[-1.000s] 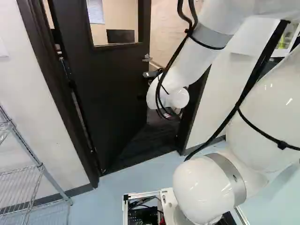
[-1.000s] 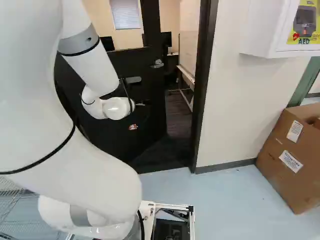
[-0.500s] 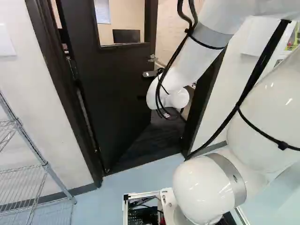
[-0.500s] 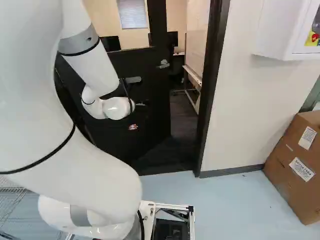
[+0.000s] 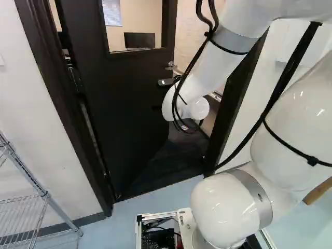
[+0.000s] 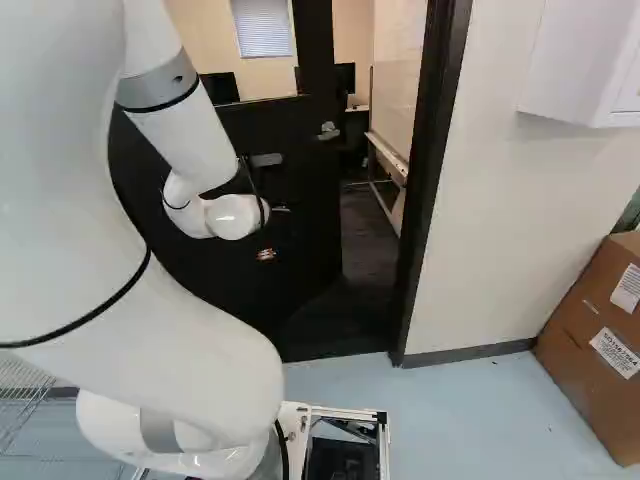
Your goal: Open the door and move inside
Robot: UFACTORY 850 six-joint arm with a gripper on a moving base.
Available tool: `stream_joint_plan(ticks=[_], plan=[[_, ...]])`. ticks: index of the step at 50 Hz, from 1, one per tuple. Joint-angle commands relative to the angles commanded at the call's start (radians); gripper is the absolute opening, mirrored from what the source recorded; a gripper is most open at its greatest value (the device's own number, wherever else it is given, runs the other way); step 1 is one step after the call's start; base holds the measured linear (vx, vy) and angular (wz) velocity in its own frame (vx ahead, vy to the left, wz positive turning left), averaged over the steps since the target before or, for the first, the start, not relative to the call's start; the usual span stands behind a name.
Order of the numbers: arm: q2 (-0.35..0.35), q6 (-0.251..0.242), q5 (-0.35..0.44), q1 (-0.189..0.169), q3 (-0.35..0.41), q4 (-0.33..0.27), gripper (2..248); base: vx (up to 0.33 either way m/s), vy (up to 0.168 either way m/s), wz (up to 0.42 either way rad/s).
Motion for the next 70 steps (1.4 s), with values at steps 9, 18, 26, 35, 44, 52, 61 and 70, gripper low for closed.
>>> stream_joint_plan(ticks=[9, 18, 26, 35, 44, 52, 61, 70], plan=[[0.0, 0.0, 0.0, 0.0, 0.0, 0.0, 247, 0.136, 0.047, -0.018], [0.0, 0.0, 0.0, 0.0, 0.0, 0.0, 247, 0.135, 0.049, -0.016], [0.0, 0.0, 0.0, 0.0, 0.0, 0.0, 247, 0.138, 0.047, -0.018], [0.0, 0.0, 0.0, 0.0, 0.0, 0.0, 247, 0.135, 0.045, -0.017], [0.0, 0.0, 0.0, 0.0, 0.0, 0.0, 247, 0.135, 0.047, -0.017], [0.0, 0.0, 0.0, 0.0, 0.0, 0.0, 247, 0.133, 0.051, -0.015], [-0.008, 0.0, 0.0, 0.002, -0.008, 0.0, 247, 0.099, 0.046, -0.015], [-0.012, 0.0, 0.0, 0.004, -0.011, 0.0, 247, 0.012, 0.006, 0.003]])
